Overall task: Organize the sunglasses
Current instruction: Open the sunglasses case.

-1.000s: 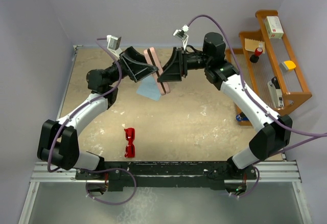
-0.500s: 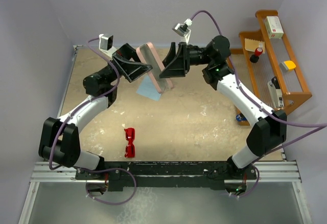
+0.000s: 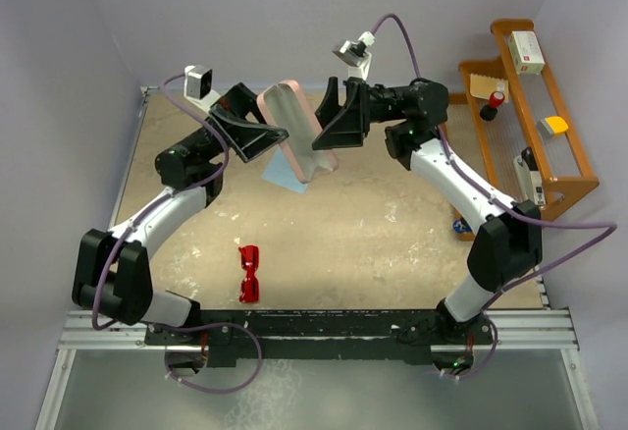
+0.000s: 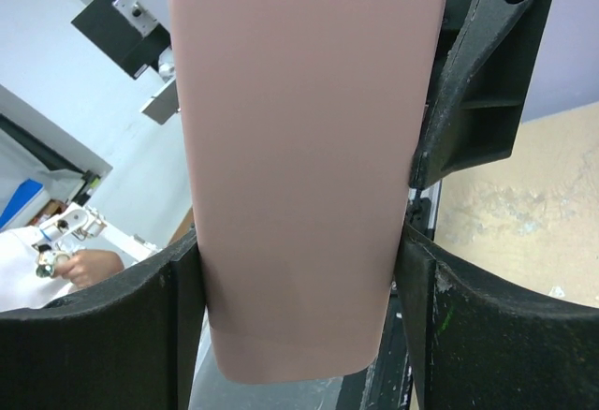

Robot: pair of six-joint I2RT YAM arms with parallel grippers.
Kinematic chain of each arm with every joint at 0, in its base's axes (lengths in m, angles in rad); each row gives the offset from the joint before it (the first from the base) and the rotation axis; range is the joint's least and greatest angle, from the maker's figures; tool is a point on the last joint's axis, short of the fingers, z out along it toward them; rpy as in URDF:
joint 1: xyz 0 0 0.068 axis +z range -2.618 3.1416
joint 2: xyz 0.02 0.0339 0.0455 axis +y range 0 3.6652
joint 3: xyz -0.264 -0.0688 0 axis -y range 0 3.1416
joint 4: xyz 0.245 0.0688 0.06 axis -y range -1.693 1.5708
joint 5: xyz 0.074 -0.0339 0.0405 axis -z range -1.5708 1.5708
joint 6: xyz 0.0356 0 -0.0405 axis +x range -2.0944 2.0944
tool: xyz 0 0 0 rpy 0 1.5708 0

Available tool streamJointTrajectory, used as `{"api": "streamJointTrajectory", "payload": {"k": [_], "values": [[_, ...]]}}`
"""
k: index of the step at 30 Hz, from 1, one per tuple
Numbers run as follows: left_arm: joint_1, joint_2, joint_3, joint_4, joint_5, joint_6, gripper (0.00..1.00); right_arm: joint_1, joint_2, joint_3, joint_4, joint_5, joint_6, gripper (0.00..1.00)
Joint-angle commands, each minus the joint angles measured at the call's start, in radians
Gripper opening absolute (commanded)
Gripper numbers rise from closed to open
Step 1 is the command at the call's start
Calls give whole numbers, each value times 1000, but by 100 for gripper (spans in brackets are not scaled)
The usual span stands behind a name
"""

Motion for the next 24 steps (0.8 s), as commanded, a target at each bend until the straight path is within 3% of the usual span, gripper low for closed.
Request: {"api": "streamJointTrajectory", "payload": {"k": [1,9,24], "values": [[-4,-53,-17,206,105,21,2,-7,-11,48,325,75,191,0],[-4,-71,-33,206,122,48,2,-7,148,210,684,168,538,0],[-3,-67,-32,206,125,80,2,-7,196,223,760,245,633,0]]}}
